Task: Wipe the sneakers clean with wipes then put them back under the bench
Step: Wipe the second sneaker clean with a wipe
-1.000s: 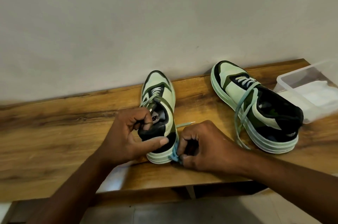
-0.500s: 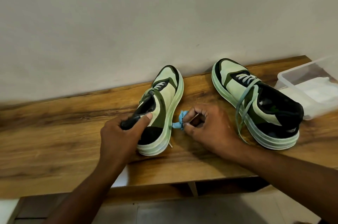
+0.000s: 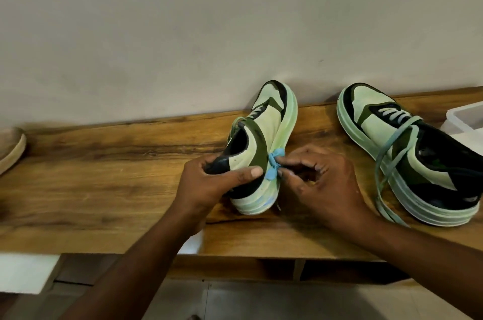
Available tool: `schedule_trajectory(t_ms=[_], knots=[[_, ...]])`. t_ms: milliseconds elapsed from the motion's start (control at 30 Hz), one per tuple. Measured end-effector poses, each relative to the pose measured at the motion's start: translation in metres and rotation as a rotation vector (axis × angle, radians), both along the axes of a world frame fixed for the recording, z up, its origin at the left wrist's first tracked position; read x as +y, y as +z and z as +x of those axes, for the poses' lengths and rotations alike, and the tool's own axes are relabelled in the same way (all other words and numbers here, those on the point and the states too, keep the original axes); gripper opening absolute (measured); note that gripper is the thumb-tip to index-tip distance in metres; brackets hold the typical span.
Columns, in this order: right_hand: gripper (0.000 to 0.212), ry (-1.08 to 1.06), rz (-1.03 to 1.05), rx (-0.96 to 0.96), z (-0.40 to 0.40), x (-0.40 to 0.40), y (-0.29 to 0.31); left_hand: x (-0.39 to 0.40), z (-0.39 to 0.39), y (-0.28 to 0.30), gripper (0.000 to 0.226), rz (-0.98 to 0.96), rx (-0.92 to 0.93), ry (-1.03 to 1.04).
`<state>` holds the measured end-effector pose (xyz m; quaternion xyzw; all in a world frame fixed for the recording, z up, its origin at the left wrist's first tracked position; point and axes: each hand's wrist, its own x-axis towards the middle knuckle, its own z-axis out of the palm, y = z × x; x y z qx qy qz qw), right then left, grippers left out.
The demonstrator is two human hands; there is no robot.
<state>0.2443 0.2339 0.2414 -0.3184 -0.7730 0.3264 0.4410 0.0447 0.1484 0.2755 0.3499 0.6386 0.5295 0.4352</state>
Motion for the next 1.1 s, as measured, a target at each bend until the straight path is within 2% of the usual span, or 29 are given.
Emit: schedule_trajectory(t_ms=[67,167,267,333,400,500,600,667,733,800,867,933,1100], knots=[[0.027,0.004,0.019,-0.001,-0.002,-0.002,0.001,0.001,-0.002,-0.002,0.041,0.016,0.036,0.028],[0.021,0.097,0.204,-0.036,-0.003,-0.015,0.005,0.002,0.000,-0.004,0.034,0.047,0.089,0.063],[0.015,0.322,0.436,-0.208,-0.003,-0.037,0.000,0.003,-0.003,-0.006,0.031,0.038,0.103,0.080],[0.017,0.380,0.521,-0.328,-0.003,-0.043,-0.006,0.003,-0.005,-0.006,0.031,0.021,0.103,0.078],[0.012,0.352,0.494,-0.296,-0.002,-0.038,-0.007,0.004,-0.005,-0.005,0.030,0.015,0.104,0.065],[0.006,0.205,0.345,-0.151,-0.001,-0.026,-0.003,0.005,-0.006,-0.004,0.033,0.021,0.069,0.065],[0.016,-0.018,0.114,-0.042,-0.002,-0.009,-0.002,0.006,-0.008,-0.006,0.033,0.019,0.052,0.075],[0.019,-0.067,0.083,-0.023,-0.004,-0.005,0.000,0.005,-0.008,-0.008,0.032,0.030,0.043,0.077],[0.017,0.018,0.173,-0.020,-0.007,-0.014,0.003,0.006,-0.009,-0.009,0.034,0.043,0.028,0.079],[0.011,0.195,0.279,-0.073,-0.011,-0.033,0.003,0.006,-0.009,-0.010,0.032,0.045,0.031,0.079],[0.009,0.339,0.418,-0.226,-0.016,-0.047,-0.001,0.007,-0.009,-0.010,0.027,0.045,0.055,0.076],[0.017,0.367,0.511,-0.343,-0.018,-0.048,-0.006,0.008,-0.008,-0.010,0.025,0.042,0.071,0.069],[0.003,0.263,0.322,-0.242,-0.020,-0.043,-0.002,0.009,-0.008,-0.010,0.021,0.062,0.127,0.053]])
